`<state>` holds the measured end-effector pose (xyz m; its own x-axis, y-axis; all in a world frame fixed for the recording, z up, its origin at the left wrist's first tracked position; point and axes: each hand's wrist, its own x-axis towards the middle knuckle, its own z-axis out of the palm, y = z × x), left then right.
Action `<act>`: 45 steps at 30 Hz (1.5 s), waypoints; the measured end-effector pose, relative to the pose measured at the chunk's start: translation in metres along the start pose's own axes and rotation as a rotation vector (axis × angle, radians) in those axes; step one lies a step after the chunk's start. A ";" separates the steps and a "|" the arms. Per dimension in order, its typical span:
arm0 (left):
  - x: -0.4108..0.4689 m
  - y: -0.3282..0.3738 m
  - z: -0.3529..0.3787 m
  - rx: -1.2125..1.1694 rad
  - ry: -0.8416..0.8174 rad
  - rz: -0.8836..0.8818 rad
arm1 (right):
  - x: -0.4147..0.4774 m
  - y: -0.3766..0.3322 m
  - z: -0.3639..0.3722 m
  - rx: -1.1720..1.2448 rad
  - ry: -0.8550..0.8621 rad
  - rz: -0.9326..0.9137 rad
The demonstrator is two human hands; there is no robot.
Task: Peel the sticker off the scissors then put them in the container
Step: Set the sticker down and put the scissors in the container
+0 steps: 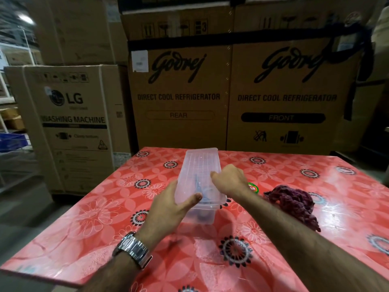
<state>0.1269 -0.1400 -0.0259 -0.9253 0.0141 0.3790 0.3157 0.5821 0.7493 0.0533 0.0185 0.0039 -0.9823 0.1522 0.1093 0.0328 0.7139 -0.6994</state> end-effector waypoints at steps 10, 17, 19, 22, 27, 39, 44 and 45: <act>0.003 -0.007 0.004 -0.066 0.055 -0.108 | -0.003 0.000 0.005 -0.063 -0.058 -0.014; 0.010 -0.016 0.004 -0.056 0.072 -0.106 | -0.003 0.005 0.007 -0.073 -0.066 -0.015; 0.010 -0.015 0.004 -0.050 0.077 -0.091 | -0.004 0.008 0.009 -0.069 -0.059 -0.012; 0.011 -0.016 0.005 -0.013 0.081 -0.073 | -0.005 0.011 0.015 -0.073 -0.059 -0.045; 0.012 -0.019 0.005 0.096 0.091 -0.057 | -0.005 0.013 0.019 -0.029 -0.013 -0.045; 0.007 -0.009 0.003 0.241 0.091 -0.016 | -0.018 0.008 0.015 0.044 0.000 0.018; 0.010 -0.011 0.004 0.280 0.100 -0.003 | -0.016 0.011 0.017 0.062 0.013 0.011; 0.010 -0.010 0.004 0.283 0.092 -0.004 | -0.017 0.011 0.016 0.054 0.017 0.011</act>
<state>0.1136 -0.1427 -0.0319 -0.8993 -0.0551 0.4339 0.2292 0.7855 0.5749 0.0669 0.0125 -0.0172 -0.9787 0.1716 0.1129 0.0330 0.6739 -0.7380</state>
